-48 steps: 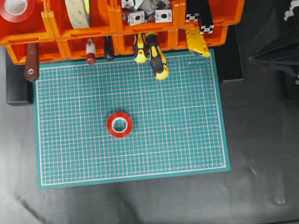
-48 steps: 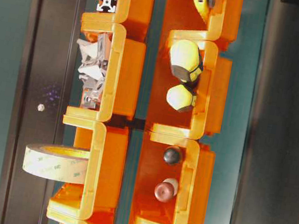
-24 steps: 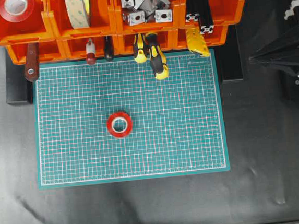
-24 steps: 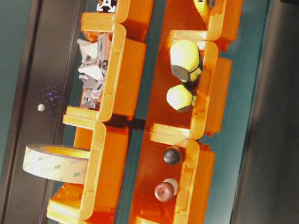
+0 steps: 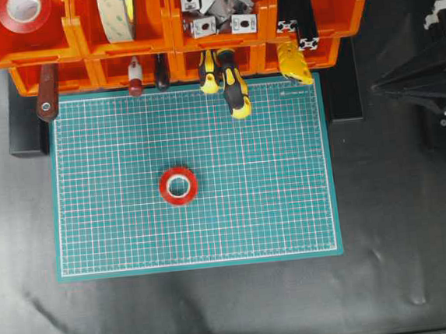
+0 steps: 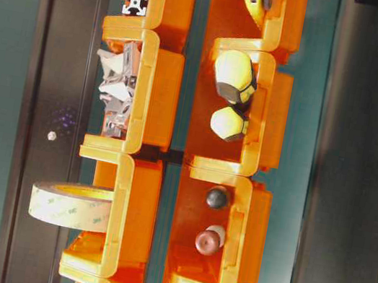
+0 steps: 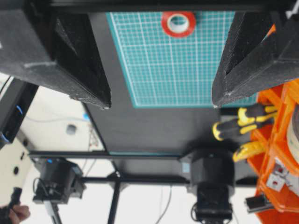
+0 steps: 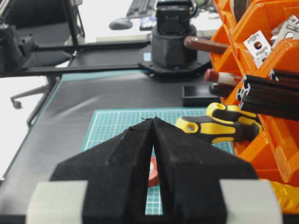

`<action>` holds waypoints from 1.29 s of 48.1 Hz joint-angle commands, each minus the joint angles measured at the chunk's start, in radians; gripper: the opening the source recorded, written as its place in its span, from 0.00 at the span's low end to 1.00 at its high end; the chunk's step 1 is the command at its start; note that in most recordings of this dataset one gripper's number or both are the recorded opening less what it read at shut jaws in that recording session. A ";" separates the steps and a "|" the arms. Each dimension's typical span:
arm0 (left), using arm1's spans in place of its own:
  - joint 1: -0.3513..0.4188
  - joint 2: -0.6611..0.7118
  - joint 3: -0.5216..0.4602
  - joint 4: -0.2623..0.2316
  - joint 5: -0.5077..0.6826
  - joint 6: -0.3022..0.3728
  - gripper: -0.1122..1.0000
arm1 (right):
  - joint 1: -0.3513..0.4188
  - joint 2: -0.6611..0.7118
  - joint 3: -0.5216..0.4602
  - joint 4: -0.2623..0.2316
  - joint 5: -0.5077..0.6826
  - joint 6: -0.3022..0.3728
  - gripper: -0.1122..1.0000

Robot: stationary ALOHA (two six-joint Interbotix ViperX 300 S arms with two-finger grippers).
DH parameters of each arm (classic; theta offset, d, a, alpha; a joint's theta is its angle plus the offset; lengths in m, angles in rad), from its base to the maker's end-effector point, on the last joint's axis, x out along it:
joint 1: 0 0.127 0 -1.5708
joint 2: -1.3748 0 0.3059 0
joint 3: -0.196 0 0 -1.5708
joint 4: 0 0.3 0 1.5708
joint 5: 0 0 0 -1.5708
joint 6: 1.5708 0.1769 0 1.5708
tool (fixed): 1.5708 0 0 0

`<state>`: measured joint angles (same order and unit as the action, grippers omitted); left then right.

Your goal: Pick vinyl tape from container rack with left arm.

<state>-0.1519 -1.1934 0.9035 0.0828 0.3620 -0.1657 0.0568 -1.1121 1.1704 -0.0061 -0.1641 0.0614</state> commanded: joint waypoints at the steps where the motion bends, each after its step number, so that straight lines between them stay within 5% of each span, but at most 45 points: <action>1: 0.003 0.009 -0.003 0.000 -0.011 0.000 0.86 | 0.000 0.011 -0.021 -0.002 0.002 0.000 0.11; 62: -0.006 -0.097 0.146 -0.003 -0.091 -0.018 0.86 | 0.009 0.044 -0.008 -0.040 -0.020 -0.006 0.11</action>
<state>-0.1549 -1.2916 1.0630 0.0828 0.2838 -0.1764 0.0644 -1.0784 1.1750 -0.0445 -0.1672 0.0568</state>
